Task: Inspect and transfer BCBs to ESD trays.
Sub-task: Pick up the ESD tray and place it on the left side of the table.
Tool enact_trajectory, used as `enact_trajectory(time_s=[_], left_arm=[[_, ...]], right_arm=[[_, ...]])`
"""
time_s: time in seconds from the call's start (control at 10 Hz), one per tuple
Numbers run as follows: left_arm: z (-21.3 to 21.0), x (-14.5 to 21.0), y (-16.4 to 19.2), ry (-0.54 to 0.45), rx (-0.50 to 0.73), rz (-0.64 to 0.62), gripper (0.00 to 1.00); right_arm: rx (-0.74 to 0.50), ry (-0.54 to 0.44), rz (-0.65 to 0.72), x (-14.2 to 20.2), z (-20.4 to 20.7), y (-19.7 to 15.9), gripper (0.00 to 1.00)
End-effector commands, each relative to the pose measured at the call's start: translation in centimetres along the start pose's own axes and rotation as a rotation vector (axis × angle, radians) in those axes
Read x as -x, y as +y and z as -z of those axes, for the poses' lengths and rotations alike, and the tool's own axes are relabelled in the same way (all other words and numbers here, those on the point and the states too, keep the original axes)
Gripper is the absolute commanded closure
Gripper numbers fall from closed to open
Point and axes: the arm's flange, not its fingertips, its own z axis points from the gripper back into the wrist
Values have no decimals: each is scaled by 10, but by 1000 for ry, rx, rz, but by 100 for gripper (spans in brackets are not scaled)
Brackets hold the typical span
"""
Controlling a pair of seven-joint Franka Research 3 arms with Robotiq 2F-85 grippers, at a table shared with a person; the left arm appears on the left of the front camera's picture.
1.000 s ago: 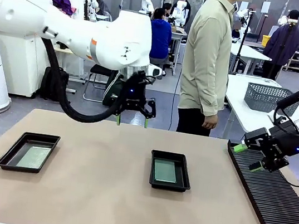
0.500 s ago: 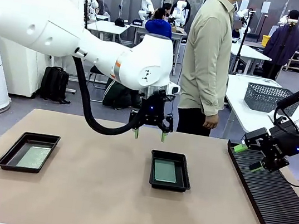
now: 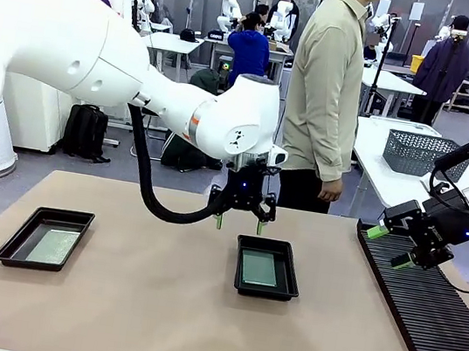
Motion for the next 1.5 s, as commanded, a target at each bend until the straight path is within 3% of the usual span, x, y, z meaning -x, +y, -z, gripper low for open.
enact_trajectory(time_s=[0.0, 1.4], left_arm=[[12, -7, -3, -30, -32, -33, 0], [82, 8, -9, -17, -18, -74, 0]], right_arm=[[-6, -2, 8, 1, 2, 0, 0], [-6, -2, 8, 1, 2, 0, 0]])
